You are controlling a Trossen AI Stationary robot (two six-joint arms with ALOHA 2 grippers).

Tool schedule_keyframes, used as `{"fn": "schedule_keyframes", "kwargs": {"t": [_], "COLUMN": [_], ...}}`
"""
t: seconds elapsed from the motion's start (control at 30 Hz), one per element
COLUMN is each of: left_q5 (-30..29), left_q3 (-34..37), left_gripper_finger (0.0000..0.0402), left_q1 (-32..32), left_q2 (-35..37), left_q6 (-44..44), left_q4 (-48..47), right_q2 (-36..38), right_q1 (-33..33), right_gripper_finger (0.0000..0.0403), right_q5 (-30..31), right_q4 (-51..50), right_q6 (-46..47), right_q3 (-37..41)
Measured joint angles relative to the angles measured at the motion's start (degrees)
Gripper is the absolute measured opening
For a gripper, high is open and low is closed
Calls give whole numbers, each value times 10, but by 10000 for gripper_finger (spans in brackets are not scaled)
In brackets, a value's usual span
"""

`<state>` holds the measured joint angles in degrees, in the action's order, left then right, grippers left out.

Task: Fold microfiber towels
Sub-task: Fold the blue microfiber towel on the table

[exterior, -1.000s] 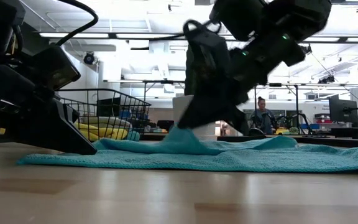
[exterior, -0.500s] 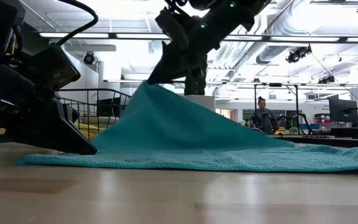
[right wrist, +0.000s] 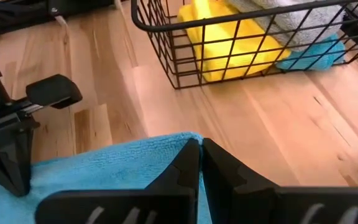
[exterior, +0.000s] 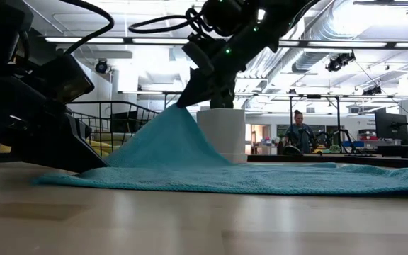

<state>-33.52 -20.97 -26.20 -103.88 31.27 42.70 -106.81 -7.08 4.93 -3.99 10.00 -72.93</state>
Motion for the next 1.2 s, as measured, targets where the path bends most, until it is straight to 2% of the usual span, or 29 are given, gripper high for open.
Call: {"fn": "schedule_keyframes", "kwargs": {"t": [0.3, 0.4, 0.5, 0.7, 0.83, 0.93, 1.07, 1.2], "left_q5": [-1, -1, -1, -1, -1, -1, -2, -2], "left_q3": [0, 0, 0, 0, 0, 0, 0, 0], "left_gripper_finger": [0, 0, 0, 0, 0, 0, 0, 0], "left_q1": [0, 0, -1, -1, -1, -1, -1, -1], "left_q2": [0, 0, 0, 0, 0, 0, 0, 0], "left_q6": [0, 0, 0, 0, 0, 0, 0, 0], "left_q4": [0, 0, 0, 0, 0, -1, -7, -7], "right_q2": [-9, -13, -16, -16, -9, 17, 76, 159], "right_q1": [-3, -4, -8, -17, -20, -16, 4, 34], "right_gripper_finger": [1, 13, 47, 142, 185, 196, 197, 197], "right_q5": [-7, -7, -13, -13, -13, -12, 36, 80], "right_q4": [29, 29, 32, 51, -35, -127, -208, -142], "right_q6": [4, 8, 17, -1, -56, -88, -88, -55], "right_q3": [0, 0, 0, -5, -35, -43, 1, 117]}}
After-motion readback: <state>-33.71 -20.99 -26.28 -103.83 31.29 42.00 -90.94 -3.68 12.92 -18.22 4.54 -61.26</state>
